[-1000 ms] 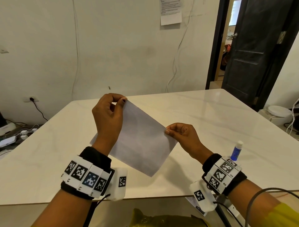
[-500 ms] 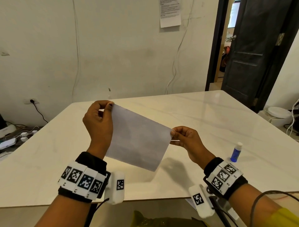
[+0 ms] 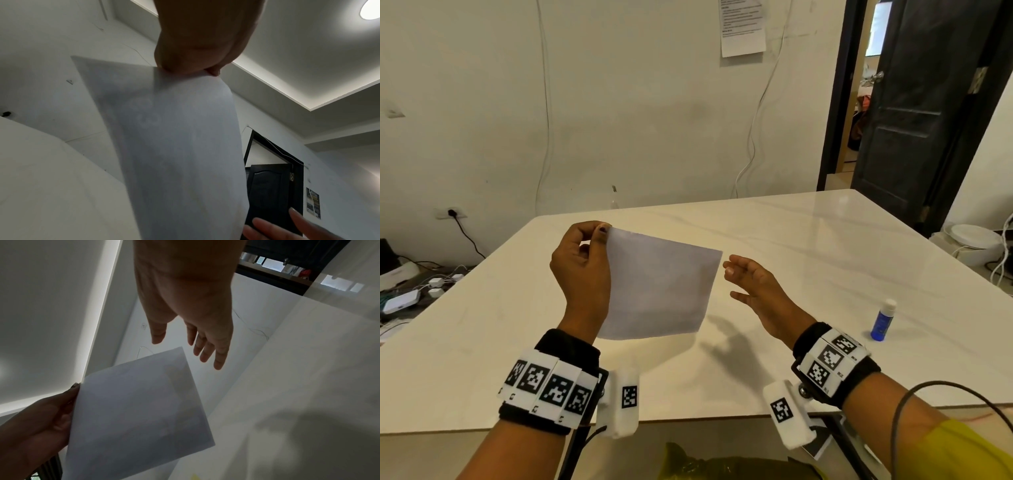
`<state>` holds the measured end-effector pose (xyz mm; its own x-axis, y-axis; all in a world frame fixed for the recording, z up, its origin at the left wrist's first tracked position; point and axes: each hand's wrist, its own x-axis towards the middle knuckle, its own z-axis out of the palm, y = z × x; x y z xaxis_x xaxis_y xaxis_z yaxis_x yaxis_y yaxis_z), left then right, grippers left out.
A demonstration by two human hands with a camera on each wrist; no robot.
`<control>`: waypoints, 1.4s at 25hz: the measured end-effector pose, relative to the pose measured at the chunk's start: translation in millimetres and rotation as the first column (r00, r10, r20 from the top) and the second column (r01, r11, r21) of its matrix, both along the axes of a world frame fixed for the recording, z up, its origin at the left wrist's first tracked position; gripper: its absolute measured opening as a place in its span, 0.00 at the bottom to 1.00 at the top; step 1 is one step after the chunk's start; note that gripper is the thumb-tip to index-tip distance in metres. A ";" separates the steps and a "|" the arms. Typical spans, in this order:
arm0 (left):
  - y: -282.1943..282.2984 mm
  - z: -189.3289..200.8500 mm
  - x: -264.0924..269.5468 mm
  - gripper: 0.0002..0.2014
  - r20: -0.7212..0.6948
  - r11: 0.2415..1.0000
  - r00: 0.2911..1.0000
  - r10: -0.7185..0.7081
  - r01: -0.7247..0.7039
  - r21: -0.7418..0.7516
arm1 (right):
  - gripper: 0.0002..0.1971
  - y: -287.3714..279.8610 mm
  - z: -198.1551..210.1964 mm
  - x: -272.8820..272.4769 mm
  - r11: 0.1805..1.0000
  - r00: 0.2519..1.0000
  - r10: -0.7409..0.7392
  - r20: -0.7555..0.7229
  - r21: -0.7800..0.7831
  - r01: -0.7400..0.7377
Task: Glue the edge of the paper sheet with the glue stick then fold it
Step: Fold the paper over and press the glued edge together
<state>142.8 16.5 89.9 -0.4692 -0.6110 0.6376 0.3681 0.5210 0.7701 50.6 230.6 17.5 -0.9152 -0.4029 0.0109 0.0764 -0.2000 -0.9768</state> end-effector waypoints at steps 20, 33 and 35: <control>-12.6 -14.6 -6.6 0.16 -0.064 0.936 0.991 0.113 -0.085 0.341 | 0.03 -17.4 18.0 10.8 0.983 0.981 -0.170 -0.096 -0.082 0.162; 60.4 -17.7 -11.2 0.02 0.205 0.887 0.942 -0.265 0.322 -0.331 | 0.07 -27.4 27.3 29.9 0.975 0.826 -0.121 -0.551 0.091 0.203; 56.8 -14.0 -10.1 0.03 0.195 0.901 0.948 -0.252 0.303 -0.311 | 0.05 -24.8 24.7 30.4 0.978 0.855 -0.097 -0.509 0.109 0.175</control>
<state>132.7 73.2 75.9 -0.6924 -0.2069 0.6912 0.4314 0.6492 0.6264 81.1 205.8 42.2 -0.8483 -0.3076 0.4311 -0.4458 -0.0247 -0.8948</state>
